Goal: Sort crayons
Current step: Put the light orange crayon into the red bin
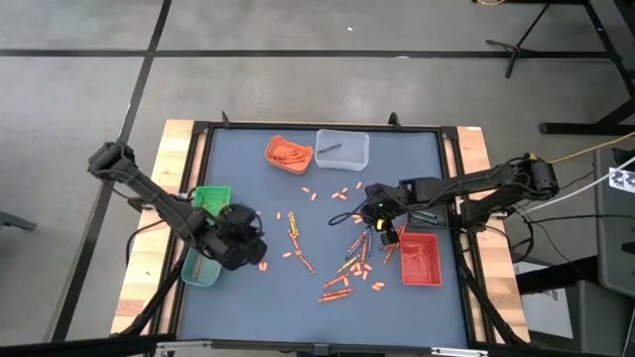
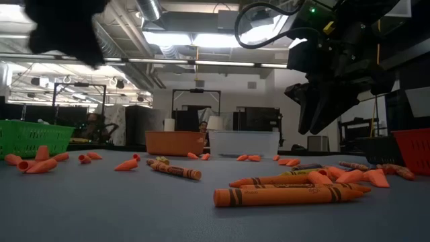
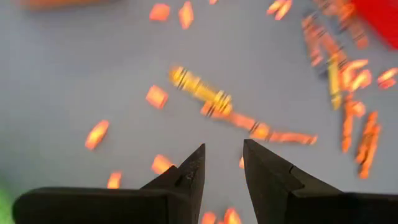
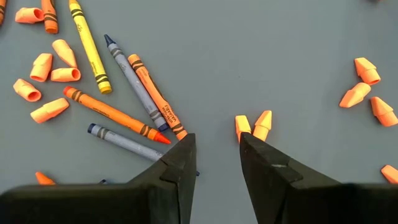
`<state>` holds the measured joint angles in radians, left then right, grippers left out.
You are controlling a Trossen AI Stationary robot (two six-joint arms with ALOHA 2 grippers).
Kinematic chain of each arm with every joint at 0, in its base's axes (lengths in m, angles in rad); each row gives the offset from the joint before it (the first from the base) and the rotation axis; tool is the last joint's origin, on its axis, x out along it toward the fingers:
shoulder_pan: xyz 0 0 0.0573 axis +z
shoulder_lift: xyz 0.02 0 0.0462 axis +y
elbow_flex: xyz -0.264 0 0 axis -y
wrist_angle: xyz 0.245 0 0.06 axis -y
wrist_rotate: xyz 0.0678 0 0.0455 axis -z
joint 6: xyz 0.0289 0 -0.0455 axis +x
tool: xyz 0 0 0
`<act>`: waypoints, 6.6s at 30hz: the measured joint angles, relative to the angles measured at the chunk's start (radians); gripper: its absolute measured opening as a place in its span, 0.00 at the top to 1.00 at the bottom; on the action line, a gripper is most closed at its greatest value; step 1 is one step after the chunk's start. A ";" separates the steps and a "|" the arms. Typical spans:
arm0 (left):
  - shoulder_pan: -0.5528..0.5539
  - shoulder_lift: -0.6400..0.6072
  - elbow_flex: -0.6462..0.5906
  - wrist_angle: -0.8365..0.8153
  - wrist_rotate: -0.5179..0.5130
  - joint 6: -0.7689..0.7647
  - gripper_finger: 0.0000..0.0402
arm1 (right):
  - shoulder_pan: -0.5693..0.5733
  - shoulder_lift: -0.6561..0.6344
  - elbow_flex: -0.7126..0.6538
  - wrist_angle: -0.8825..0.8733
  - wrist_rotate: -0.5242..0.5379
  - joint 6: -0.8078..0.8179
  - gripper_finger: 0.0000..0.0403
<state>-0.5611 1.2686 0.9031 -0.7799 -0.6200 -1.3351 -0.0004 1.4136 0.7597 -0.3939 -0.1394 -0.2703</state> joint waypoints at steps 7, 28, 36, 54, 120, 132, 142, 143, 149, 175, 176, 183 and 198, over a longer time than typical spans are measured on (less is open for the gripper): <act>0.090 0.018 0.001 0.300 -0.035 0.461 0.77 | 0.000 0.000 0.000 0.000 0.000 0.003 0.70; 0.290 0.407 0.001 0.724 0.555 1.087 0.77 | 0.000 0.000 0.000 0.001 0.000 0.007 0.70; 0.295 0.516 0.001 0.729 0.616 1.244 0.77 | 0.000 0.000 0.000 0.000 0.000 0.025 0.70; 0.301 0.570 0.001 0.732 0.644 1.352 0.77 | 0.000 0.000 0.000 0.001 0.000 0.030 0.70; 0.463 0.573 -0.001 1.273 0.291 1.233 0.97 | 0.000 0.000 0.000 0.392 0.000 0.003 0.70; 0.458 0.573 -0.001 1.314 0.291 1.233 0.97 | 0.000 0.000 0.000 0.391 0.000 0.015 0.70; 0.453 0.573 -0.001 1.326 0.291 1.233 0.97 | 0.000 0.000 0.000 0.391 0.000 0.014 0.70; 0.453 0.573 -0.001 1.326 0.291 1.233 0.97 | 0.000 0.000 0.000 0.391 0.000 0.015 0.70; 0.453 0.573 -0.001 1.326 0.292 1.233 0.97 | 0.000 0.000 0.000 0.391 0.000 0.011 0.75; 0.453 0.573 0.000 1.324 0.299 1.180 0.84 | 0.000 -0.002 0.009 0.345 0.000 0.003 0.97; 0.453 0.573 0.000 1.324 0.300 1.180 0.82 | 0.000 -0.002 0.019 0.321 0.000 0.003 0.97; 0.448 0.573 0.000 1.324 0.344 1.180 0.78 | 0.000 -0.003 0.157 -0.010 0.000 0.035 0.92; 0.448 0.573 0.000 1.313 0.375 1.180 0.78 | 0.001 -0.005 0.392 -0.782 -0.265 0.241 0.91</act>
<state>-0.1135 1.8416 0.9035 0.5330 -0.2455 -0.1555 0.0010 1.4086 1.1519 -1.1758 -0.4046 -0.0294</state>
